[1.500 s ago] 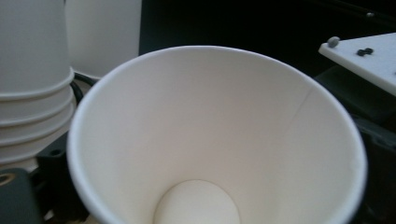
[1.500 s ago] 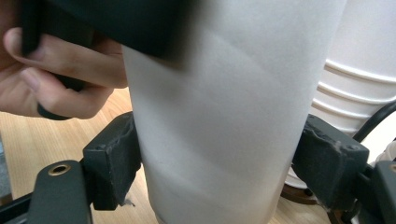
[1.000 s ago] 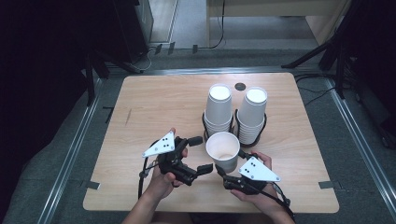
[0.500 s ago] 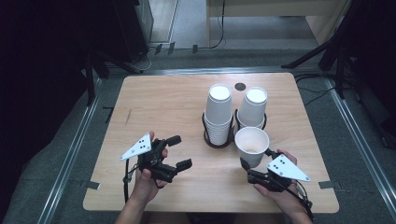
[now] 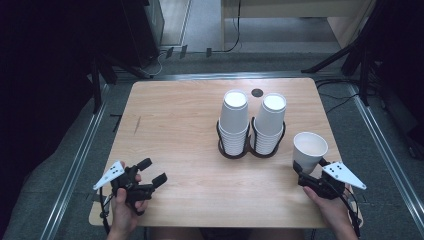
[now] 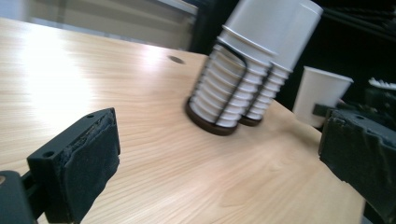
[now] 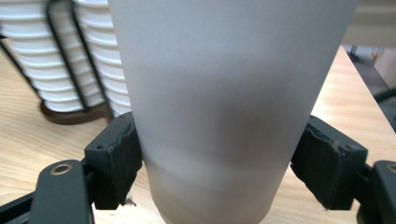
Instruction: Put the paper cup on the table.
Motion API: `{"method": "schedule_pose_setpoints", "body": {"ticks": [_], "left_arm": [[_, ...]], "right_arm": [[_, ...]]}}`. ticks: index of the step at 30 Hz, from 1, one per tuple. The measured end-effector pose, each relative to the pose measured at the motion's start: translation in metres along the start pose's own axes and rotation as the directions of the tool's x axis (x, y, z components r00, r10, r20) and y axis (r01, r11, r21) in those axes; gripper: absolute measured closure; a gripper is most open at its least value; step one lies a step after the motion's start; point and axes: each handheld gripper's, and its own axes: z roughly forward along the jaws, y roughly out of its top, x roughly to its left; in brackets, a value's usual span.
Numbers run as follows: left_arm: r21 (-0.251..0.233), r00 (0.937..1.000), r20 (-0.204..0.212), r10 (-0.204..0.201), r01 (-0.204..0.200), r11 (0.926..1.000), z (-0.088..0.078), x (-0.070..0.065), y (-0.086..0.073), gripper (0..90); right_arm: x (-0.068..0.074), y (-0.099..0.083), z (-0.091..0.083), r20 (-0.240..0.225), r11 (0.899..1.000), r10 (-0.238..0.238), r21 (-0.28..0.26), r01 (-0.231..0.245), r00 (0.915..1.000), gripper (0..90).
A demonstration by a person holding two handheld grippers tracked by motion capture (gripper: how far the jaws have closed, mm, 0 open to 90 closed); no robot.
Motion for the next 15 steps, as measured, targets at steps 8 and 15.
{"method": "schedule_pose_setpoints", "body": {"ticks": [8, 15], "left_arm": [[0.006, 0.982, -0.189, 0.002, -0.001, 1.0, -0.027, 0.033, -0.007, 0.0], [0.029, 0.9532, -0.302, -0.018, 0.028, 0.9992, -0.03, 0.051, -0.011, 0.0]], "right_arm": [[-0.002, -0.003, 0.008, 0.035, 0.999, 0.005, 0.039, -0.007, 0.9994, 22.1], [-0.003, -0.004, 0.017, 0.094, 0.997, 0.009, 0.07, -0.016, 0.9955, 22.1]]}}
